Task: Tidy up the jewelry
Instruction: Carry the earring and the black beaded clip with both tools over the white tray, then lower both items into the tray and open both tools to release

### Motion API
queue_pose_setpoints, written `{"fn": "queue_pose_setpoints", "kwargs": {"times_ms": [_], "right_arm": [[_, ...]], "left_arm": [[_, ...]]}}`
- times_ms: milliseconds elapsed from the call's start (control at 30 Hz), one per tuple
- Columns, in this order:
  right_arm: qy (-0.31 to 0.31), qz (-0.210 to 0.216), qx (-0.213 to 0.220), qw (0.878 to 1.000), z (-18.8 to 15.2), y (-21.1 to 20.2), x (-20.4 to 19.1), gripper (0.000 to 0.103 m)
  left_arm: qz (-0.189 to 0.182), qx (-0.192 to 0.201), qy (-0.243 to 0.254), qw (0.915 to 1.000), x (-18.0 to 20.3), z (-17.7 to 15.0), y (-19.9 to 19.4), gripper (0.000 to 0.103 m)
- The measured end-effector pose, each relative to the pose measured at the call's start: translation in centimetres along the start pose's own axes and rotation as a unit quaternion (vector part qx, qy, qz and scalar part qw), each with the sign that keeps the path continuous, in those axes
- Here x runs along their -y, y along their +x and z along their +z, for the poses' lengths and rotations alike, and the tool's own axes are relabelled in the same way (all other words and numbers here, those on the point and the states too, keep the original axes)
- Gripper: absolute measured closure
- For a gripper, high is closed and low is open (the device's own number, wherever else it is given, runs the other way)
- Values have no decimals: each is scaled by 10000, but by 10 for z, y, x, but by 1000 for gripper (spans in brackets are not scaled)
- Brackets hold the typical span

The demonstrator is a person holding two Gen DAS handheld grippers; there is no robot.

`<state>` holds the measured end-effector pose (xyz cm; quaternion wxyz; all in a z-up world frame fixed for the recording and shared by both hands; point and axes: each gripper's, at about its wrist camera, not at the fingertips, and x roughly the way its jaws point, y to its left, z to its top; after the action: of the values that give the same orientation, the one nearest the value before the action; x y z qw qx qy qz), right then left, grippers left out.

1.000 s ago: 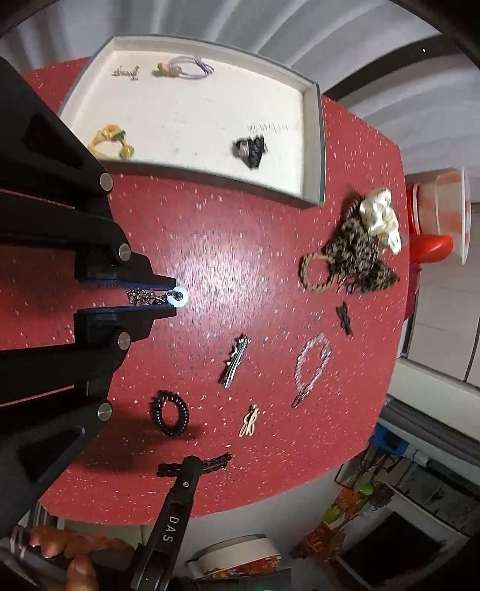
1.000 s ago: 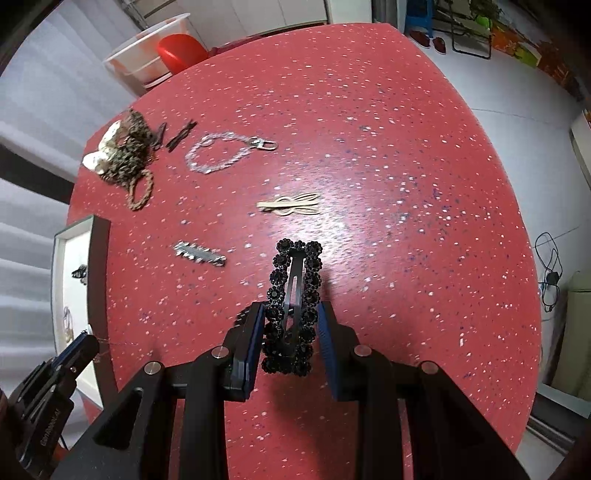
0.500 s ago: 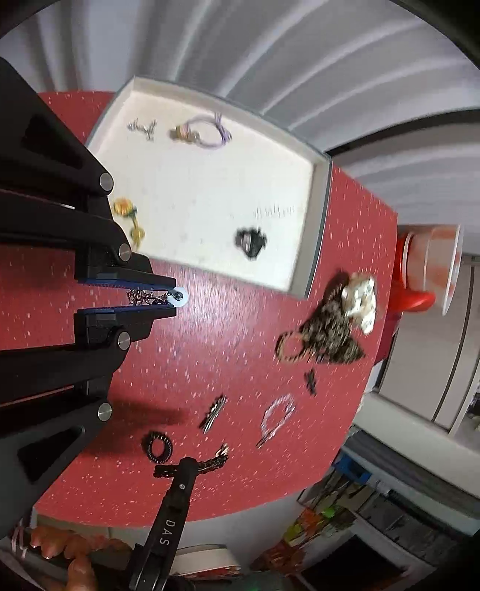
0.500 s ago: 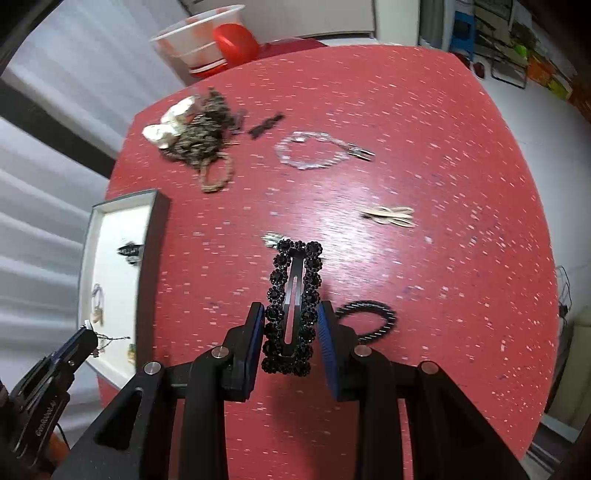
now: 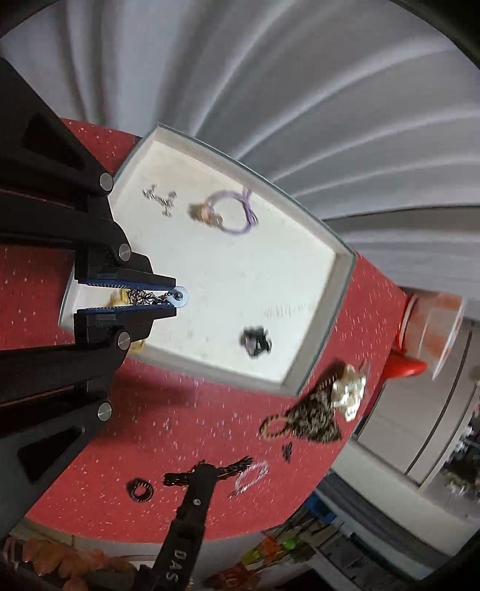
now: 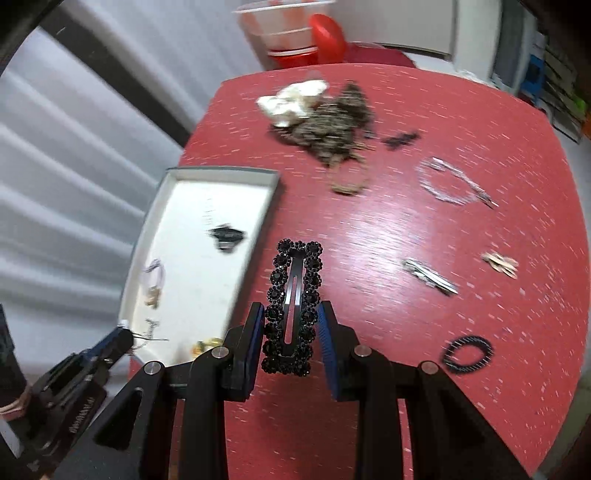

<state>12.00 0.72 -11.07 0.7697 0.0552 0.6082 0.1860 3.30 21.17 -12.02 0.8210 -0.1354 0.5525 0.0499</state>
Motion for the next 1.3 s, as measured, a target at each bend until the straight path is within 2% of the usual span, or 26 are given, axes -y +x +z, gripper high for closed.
{"fn": "queue_pose_setpoints", "kwargs": {"times_ms": [233, 533, 933, 1300], "right_arm": [[-627, 265, -147, 9976, 9, 25, -54, 71], [-959, 399, -447, 9936, 14, 64, -85, 71], [-1128, 165, -792, 9903, 17, 120, -91, 71], [-1117, 14, -925, 9894, 12, 147, -82, 71]], "left_arm": [[83, -110, -396, 9991, -29, -1, 21, 94], [51, -192, -463, 9987, -41, 3, 43, 94], [205, -356, -400, 9984, -43, 0, 76, 94], [456, -343, -295, 9979, -38, -4, 86, 94]]}}
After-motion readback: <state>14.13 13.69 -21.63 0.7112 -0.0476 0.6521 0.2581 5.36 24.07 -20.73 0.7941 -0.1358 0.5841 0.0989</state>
